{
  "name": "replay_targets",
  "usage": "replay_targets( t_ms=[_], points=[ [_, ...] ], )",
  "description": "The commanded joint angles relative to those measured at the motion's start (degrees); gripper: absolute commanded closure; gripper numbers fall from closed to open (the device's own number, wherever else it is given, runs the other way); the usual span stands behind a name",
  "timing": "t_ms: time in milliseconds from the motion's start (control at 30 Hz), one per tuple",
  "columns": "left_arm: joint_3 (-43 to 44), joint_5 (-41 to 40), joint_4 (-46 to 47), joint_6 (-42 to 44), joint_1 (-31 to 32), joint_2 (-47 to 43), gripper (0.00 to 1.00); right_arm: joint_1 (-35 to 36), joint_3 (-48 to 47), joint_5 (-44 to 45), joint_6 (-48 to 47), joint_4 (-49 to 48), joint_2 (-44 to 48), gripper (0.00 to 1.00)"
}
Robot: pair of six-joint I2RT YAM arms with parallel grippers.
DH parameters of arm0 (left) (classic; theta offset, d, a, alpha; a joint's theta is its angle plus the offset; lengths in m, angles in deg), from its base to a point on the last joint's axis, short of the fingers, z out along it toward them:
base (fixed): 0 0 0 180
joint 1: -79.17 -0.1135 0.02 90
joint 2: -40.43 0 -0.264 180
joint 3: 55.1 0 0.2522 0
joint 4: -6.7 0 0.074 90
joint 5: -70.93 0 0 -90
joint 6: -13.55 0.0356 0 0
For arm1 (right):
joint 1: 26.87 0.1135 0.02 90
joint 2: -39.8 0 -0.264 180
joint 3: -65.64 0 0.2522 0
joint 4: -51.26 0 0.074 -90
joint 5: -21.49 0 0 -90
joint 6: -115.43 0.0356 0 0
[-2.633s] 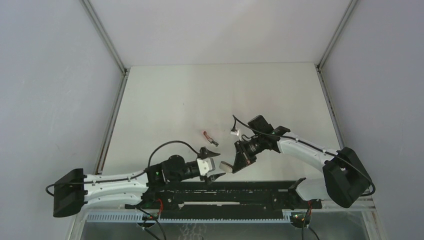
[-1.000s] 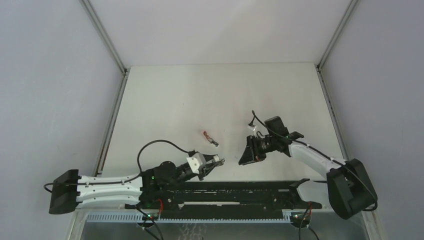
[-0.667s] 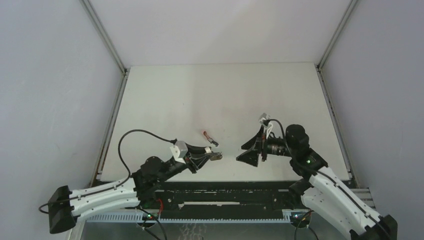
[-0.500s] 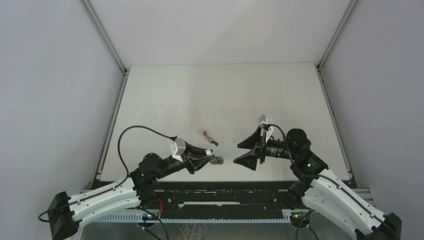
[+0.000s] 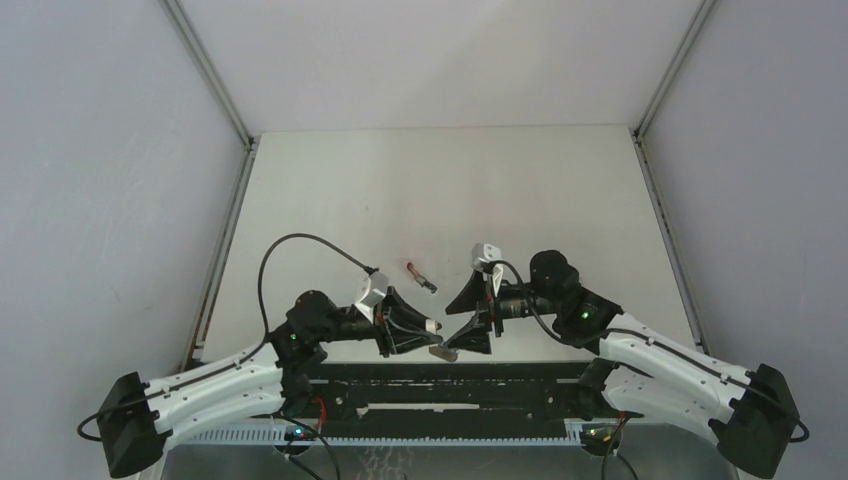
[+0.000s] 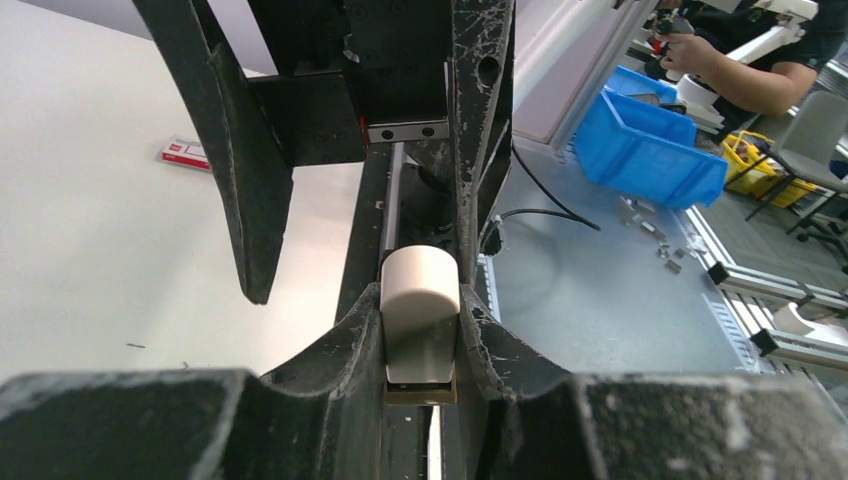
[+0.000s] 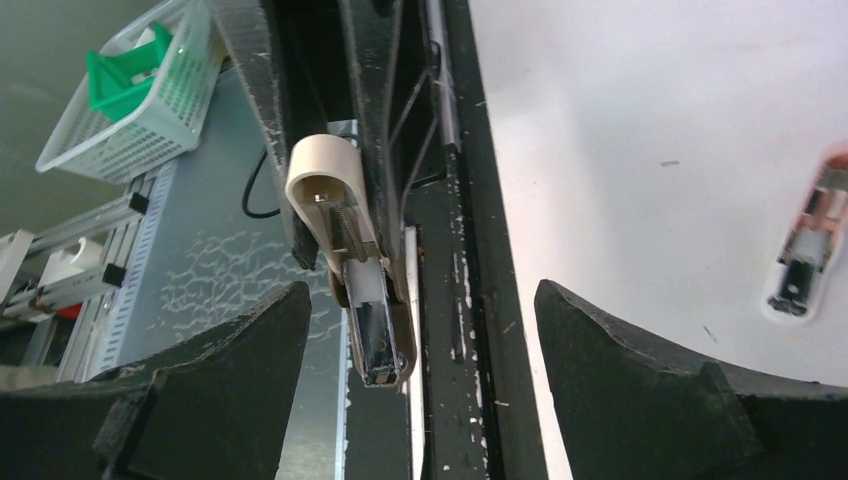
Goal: Load the staples into the stapler
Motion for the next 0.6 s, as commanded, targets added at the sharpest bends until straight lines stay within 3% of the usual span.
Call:
replay_targets(
  t_ms=[0, 167, 333, 567],
  points=[
    [3.8, 2.8, 4.9, -2.7, -0.7, -0.6, 1.0, 2.7, -2.4, -3.4, -0.8, -6.2, -1.7, 0.19],
    [3.6, 1.4, 6.1, -3.1, -1.0, -1.2, 1.0, 4.9, -2.5, -5.2, 0.6, -8.6, -4.4, 0.21],
    [3.5, 0.9, 6.7, -3.8, -1.1, -0.4, 1.0, 8.3, -2.4, -0.5, 0.7, -9.5, -4.5, 0.26],
    [2.5, -1.1, 9.0, -4.7, -1.2, -0.2, 1.0, 12.3, -2.5, 9.1, -1.3, -6.6, -2.9, 0.49]
  ],
)
